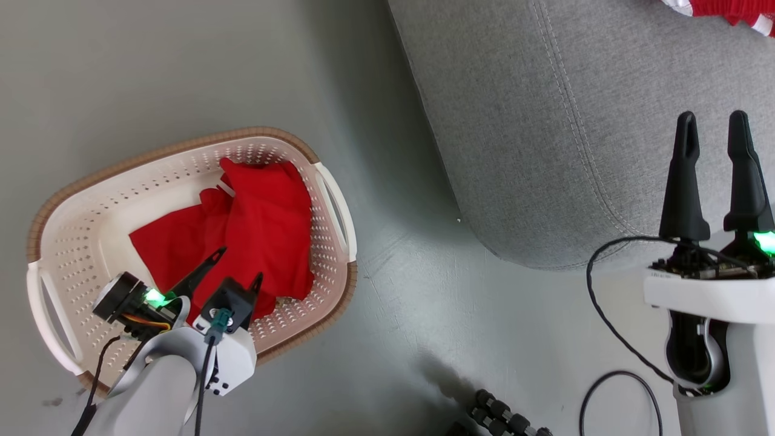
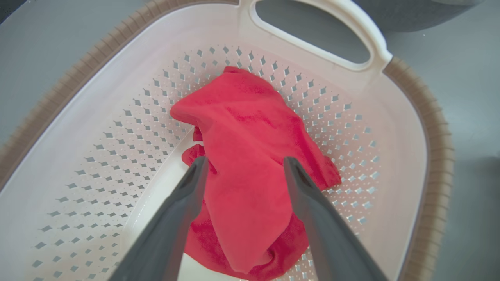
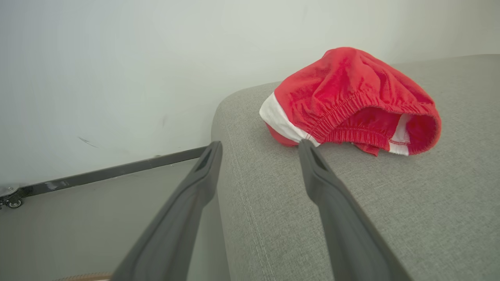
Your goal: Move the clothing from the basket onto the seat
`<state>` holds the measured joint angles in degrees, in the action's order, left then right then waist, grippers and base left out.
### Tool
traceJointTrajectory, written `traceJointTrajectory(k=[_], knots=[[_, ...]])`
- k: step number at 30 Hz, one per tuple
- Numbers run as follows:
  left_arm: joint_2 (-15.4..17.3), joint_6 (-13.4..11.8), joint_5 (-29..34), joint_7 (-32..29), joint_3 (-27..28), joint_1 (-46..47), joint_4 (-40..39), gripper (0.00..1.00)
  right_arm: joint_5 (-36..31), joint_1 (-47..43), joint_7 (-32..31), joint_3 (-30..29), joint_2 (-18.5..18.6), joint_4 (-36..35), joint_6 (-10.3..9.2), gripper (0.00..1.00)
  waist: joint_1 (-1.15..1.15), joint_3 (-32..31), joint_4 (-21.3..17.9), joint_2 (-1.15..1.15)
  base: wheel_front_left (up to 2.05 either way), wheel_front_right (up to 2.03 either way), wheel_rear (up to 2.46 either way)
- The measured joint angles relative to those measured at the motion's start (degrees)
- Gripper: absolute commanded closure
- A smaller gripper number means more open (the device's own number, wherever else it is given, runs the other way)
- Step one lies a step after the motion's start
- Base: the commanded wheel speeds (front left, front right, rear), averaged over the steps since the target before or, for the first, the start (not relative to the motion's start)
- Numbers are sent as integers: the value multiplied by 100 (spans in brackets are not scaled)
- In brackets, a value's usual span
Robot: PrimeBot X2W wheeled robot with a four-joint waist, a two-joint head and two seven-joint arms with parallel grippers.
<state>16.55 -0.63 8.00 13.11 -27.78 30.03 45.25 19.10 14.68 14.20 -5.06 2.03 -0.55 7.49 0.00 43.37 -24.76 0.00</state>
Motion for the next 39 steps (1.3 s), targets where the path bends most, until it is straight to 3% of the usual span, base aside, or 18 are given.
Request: traceJointTrajectory(k=[14, 29, 36, 37, 39], knots=[[115, 73, 23, -289, 57, 288, 443, 0, 168, 207, 1, 104, -1, 124, 0, 0, 0, 297, -241, 0, 0, 0, 0], [24, 41, -272, -597, 347, 505, 726, 0, 227, 324, 1, 231, -3, 245, 0, 0, 0, 429, -425, 0, 0, 0, 0], [-89, 223, -333, -681, 270, 591, 799, 0, 229, 327, 1, 294, -4, 274, 0, 0, 0, 452, -457, 0, 0, 0, 0], [-94, 227, -331, -687, 249, 599, 813, 14, 229, 327, 1, 293, -4, 275, 0, 0, 0, 451, -461, 0, 0, 0, 0], [-108, 250, -321, -706, 223, 617, 834, 55, 229, 328, 1, 293, -4, 281, 0, 0, 0, 448, -468, 0, 0, 0, 0]])
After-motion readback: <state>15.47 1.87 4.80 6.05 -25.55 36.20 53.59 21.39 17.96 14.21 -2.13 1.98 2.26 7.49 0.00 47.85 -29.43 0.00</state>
